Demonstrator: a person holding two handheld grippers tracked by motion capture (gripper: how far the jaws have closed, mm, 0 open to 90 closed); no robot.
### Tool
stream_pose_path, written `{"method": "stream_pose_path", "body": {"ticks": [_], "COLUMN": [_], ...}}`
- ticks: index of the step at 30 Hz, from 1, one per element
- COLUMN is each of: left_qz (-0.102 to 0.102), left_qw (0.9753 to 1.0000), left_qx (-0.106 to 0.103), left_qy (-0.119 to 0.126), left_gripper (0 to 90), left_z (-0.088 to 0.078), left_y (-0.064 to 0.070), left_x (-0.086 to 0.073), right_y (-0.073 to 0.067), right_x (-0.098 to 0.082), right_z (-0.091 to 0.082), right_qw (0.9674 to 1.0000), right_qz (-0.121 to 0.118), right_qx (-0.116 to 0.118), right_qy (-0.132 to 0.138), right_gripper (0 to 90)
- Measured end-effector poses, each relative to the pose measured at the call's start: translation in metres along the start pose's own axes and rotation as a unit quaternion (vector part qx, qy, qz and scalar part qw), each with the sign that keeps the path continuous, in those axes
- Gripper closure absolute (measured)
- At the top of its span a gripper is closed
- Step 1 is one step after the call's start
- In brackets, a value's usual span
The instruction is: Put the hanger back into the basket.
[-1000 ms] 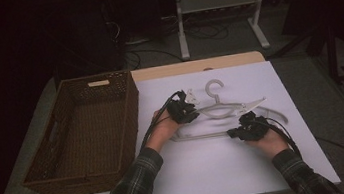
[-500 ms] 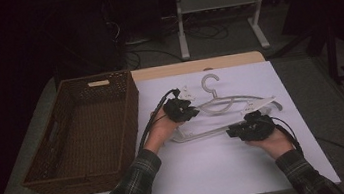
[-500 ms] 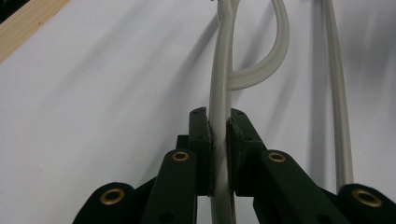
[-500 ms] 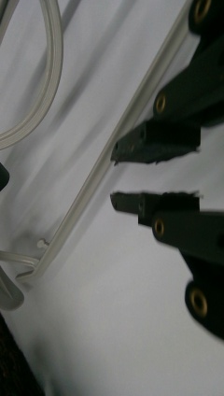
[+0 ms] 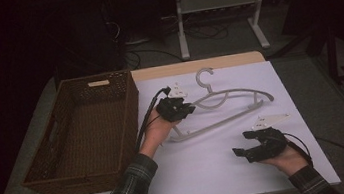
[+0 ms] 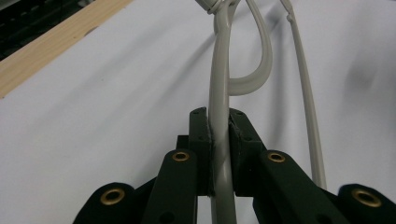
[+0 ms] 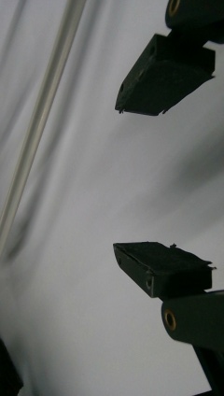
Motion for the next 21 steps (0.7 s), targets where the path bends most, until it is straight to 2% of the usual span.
{"method": "stream_pose_path", "body": {"ticks": [4, 6, 11, 21], "left_qz": [-0.007, -0.017, -0.026, -0.029], "left_qw": [1.0000, 0.9997, 0.9994, 0.9992], "left_qx": [0.007, 0.015, 0.022, 0.027], "left_qy": [0.001, 0.001, 0.000, 0.003], "left_gripper": [82.2, 82.2, 82.2, 82.2], "left_z": [-0.008, -0.017, -0.033, -0.062], "left_y": [0.000, 0.001, 0.001, -0.001], "left_x": [0.004, 0.008, 0.017, 0.038], "right_y": [-0.004, -0.006, -0.012, -0.018], "right_x": [0.000, 0.002, 0.003, 0.000], "right_z": [-0.002, -0.003, -0.008, -0.015], "right_qw": [0.9998, 0.9995, 0.9987, 0.9980], "right_qz": [-0.011, -0.019, -0.030, -0.038], "right_qx": [-0.001, -0.001, -0.003, -0.012], "right_qy": [0.016, 0.025, 0.042, 0.049], "right_gripper": [20.1, 17.8, 15.0, 15.0]}}
Point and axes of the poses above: each handheld gripper's, and its own axes: z roughly forward along the jaws, x roughly out of its top, y roughly to its right, the point moved 5 cm from there along z, roughly forward along the jaws, and after that the axes turned 9 degrees about x, right-handed, at the moved point
